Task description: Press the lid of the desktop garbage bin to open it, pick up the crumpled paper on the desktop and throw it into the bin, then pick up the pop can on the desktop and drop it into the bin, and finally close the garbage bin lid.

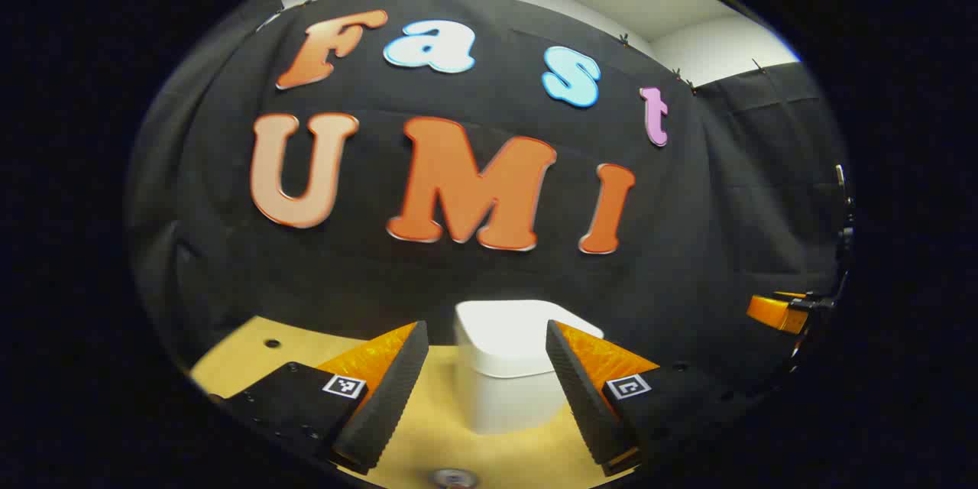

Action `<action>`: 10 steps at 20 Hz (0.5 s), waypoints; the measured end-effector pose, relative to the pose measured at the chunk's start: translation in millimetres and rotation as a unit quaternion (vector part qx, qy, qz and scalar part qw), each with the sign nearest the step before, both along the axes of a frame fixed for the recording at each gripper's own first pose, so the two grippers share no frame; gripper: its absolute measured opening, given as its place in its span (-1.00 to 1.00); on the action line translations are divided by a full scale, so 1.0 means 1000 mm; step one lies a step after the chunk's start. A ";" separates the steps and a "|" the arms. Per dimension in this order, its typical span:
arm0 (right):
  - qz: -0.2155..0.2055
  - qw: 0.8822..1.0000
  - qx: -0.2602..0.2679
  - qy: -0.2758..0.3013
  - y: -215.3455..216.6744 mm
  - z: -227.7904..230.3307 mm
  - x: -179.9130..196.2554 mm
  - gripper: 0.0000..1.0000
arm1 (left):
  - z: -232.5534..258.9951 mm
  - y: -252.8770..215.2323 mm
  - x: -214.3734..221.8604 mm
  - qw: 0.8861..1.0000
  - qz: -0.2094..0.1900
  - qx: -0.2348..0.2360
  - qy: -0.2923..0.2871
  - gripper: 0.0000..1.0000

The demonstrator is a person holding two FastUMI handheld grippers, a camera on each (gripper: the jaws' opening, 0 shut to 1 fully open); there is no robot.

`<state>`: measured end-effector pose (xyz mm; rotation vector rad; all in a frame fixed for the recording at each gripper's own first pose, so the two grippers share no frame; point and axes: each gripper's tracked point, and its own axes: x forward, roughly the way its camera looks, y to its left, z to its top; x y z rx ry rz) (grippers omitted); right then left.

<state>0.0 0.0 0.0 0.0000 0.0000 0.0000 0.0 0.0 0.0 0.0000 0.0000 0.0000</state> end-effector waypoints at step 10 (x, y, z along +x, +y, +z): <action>0.024 0.998 -0.050 0.012 0.178 -0.016 -0.050 0.97 | 0.026 0.234 -0.082 0.994 0.101 0.030 -0.006 0.96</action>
